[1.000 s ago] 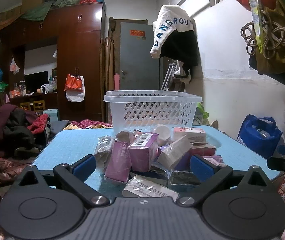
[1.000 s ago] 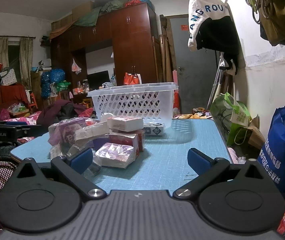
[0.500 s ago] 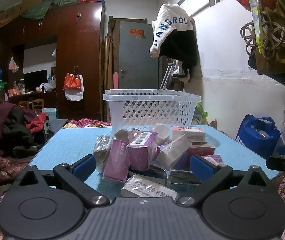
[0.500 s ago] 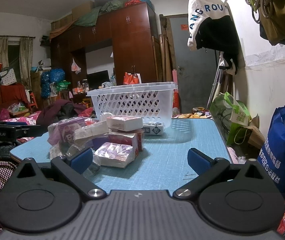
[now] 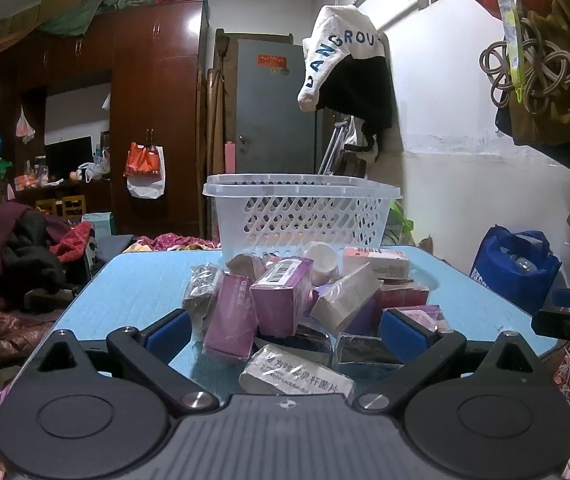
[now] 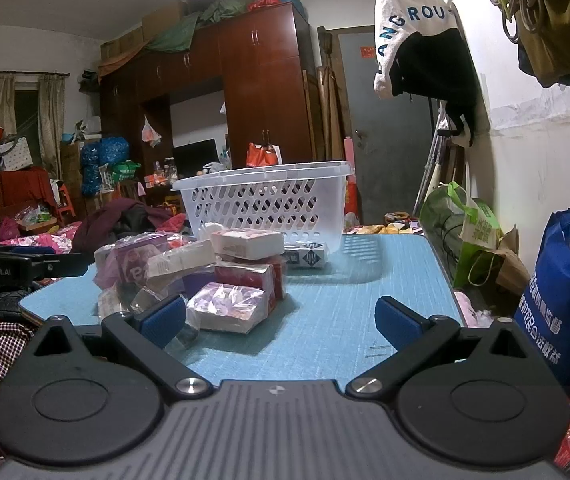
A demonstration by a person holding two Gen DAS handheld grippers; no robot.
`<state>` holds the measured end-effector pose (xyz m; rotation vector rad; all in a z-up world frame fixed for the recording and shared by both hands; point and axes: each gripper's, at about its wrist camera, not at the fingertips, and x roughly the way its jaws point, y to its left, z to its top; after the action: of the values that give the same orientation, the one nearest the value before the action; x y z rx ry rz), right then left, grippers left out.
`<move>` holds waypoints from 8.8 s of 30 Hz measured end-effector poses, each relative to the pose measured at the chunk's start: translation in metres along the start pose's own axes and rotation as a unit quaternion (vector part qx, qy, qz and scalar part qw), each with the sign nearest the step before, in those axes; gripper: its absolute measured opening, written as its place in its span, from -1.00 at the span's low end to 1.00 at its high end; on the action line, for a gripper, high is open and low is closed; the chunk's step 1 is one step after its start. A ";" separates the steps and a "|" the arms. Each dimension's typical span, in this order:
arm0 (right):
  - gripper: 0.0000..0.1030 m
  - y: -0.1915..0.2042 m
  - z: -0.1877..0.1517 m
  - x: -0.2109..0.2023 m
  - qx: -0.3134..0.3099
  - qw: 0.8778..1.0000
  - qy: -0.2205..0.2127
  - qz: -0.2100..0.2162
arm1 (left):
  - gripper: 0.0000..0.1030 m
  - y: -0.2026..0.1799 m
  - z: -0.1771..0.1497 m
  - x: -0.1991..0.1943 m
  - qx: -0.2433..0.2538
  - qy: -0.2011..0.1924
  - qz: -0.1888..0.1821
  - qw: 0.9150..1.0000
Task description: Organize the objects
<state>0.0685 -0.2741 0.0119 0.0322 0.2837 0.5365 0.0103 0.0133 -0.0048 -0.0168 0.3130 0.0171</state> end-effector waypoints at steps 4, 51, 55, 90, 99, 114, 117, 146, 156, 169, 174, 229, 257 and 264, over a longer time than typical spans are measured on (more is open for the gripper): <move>1.00 -0.002 -0.002 0.002 0.001 1.000 0.001 0.000 | 0.99 0.000 -0.001 0.000 0.000 0.001 0.000 1.000; -0.18 0.055 -0.034 0.056 -0.080 0.989 0.041 0.122 | 0.63 0.017 -0.060 0.047 0.071 -0.004 -0.068 0.995; -0.21 0.046 -0.032 0.047 -0.065 0.989 0.034 0.125 | 0.62 0.015 -0.062 0.041 0.075 -0.011 -0.084 0.994; 0.15 0.024 0.180 0.256 -0.132 0.990 0.047 0.019 | 0.81 0.042 0.175 0.247 -0.042 0.047 -0.061 0.996; 1.00 0.026 0.111 0.140 -0.076 0.995 -0.039 0.042 | 1.00 0.067 0.111 0.135 -0.055 -0.044 -0.087 0.994; 0.90 0.040 -0.011 0.105 0.005 1.000 0.005 0.010 | 0.56 0.075 -0.007 0.071 -0.043 -0.041 -0.009 0.998; 0.73 0.036 -0.017 0.098 0.020 1.000 0.000 0.016 | 0.56 0.079 -0.009 0.068 -0.061 -0.041 -0.006 0.997; -0.12 0.039 -0.032 0.077 0.003 0.999 0.023 0.038 | 0.42 0.111 -0.013 0.099 -0.108 0.037 0.040 0.993; -0.08 0.034 -0.034 0.073 0.008 0.999 0.017 0.046 | 0.35 0.105 -0.014 0.106 -0.085 0.055 0.039 0.994; -0.18 0.031 -0.038 0.074 0.011 0.997 0.016 0.077 | -0.15 0.121 -0.016 0.106 -0.132 0.058 0.030 0.989; -0.22 0.033 -0.039 0.073 0.008 0.997 0.016 0.078 | -0.17 0.101 -0.010 0.111 -0.083 0.072 0.054 0.993; 1.00 0.010 0.004 0.093 0.015 0.998 -0.037 0.042 | 0.46 0.012 0.001 0.078 -0.041 -0.032 -0.055 0.997; 0.25 0.016 0.029 0.125 -0.028 0.997 -0.034 0.062 | -0.17 0.026 -0.009 0.066 -0.082 -0.085 -0.061 0.991; 0.24 0.020 0.033 0.126 -0.040 0.997 -0.047 0.050 | -0.17 0.032 -0.008 0.065 -0.092 -0.089 -0.061 0.990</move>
<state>0.1708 -0.1917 0.0134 -0.0058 0.1689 0.6434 0.0692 0.0459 -0.0330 -0.2173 0.1297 -0.0742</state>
